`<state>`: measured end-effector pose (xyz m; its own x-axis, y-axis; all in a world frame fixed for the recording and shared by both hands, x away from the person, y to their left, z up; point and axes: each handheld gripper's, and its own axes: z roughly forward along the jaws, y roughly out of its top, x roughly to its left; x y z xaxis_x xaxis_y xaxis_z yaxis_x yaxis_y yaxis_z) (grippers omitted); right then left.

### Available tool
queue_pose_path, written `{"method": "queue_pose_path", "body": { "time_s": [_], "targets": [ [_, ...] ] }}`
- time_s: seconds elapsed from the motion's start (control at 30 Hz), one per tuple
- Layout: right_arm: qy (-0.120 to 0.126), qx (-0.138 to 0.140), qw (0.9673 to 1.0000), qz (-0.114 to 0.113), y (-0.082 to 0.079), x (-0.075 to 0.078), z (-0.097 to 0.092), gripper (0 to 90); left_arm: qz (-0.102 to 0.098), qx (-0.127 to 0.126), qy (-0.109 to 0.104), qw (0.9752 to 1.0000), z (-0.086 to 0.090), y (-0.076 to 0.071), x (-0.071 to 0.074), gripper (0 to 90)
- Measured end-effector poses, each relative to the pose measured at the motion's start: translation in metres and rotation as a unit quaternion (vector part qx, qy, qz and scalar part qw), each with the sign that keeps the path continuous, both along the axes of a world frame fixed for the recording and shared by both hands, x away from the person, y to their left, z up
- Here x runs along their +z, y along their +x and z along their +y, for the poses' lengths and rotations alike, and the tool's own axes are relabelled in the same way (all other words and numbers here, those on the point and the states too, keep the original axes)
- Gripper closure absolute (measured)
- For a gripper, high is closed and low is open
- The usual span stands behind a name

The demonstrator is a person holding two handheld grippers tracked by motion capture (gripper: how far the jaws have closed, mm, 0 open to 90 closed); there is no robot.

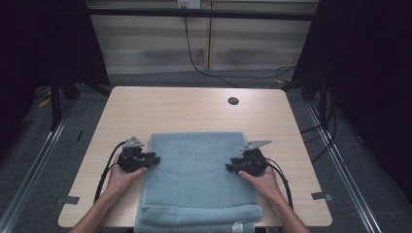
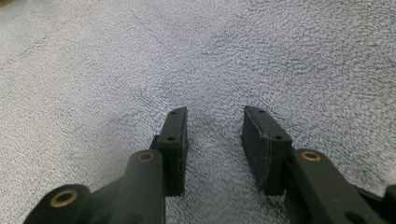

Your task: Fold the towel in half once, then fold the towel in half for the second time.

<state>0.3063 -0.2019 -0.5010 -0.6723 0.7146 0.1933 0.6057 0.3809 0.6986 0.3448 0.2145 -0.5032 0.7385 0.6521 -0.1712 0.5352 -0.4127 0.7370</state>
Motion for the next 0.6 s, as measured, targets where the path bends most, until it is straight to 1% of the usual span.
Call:
{"method": "queue_pose_path", "body": {
  "time_s": [0.03,0.07,0.1,0.17,0.23,0.3,0.37,0.43,0.47,0.5,0.6],
  "targets": [
    [-0.001,0.001,1.0000,0.001,-0.004,0.000,-0.001,61.3,-0.002,-0.005,0.003,1.0000,0.000,-0.004,0.000,66.0],
    [0.002,0.004,1.0000,0.003,-0.008,0.000,-0.002,61.3,-0.002,-0.010,0.006,0.9999,-0.001,-0.008,0.001,66.0],
    [0.009,0.007,0.9999,0.007,-0.013,0.000,-0.003,61.3,0.000,-0.011,0.008,0.9999,-0.001,-0.011,0.001,65.9],
    [0.016,0.015,0.9997,0.014,-0.019,0.000,-0.007,61.6,0.002,-0.020,0.004,0.9998,-0.002,-0.017,0.001,65.9],
    [0.019,0.018,0.9996,0.012,-0.026,0.000,-0.010,61.6,0.003,-0.024,0.005,0.9997,-0.002,-0.022,0.002,65.8],
    [0.020,0.020,0.9995,0.012,-0.031,0.000,-0.011,61.6,0.004,-0.025,0.004,0.9997,-0.002,-0.027,0.002,65.8],
    [0.026,0.016,0.9995,0.012,-0.036,-0.001,-0.012,61.7,0.011,-0.023,-0.002,0.9997,0.000,-0.030,0.001,65.9],
    [0.022,0.017,0.9995,0.012,-0.042,0.000,-0.011,61.7,0.017,-0.025,-0.008,0.9995,0.000,-0.035,0.002,65.9],
    [0.017,0.018,0.9997,0.008,-0.045,0.000,-0.011,61.7,0.022,-0.027,-0.009,0.9994,0.001,-0.038,0.002,65.9],
    [0.011,0.020,0.9997,0.005,-0.049,0.001,-0.009,61.6,0.021,-0.029,-0.006,0.9994,0.001,-0.041,0.003,65.8],
    [0.000,0.026,0.9996,0.009,-0.057,0.003,-0.007,60.8,0.024,-0.033,-0.002,0.9992,0.000,-0.047,0.004,63.6]
  ]
}}
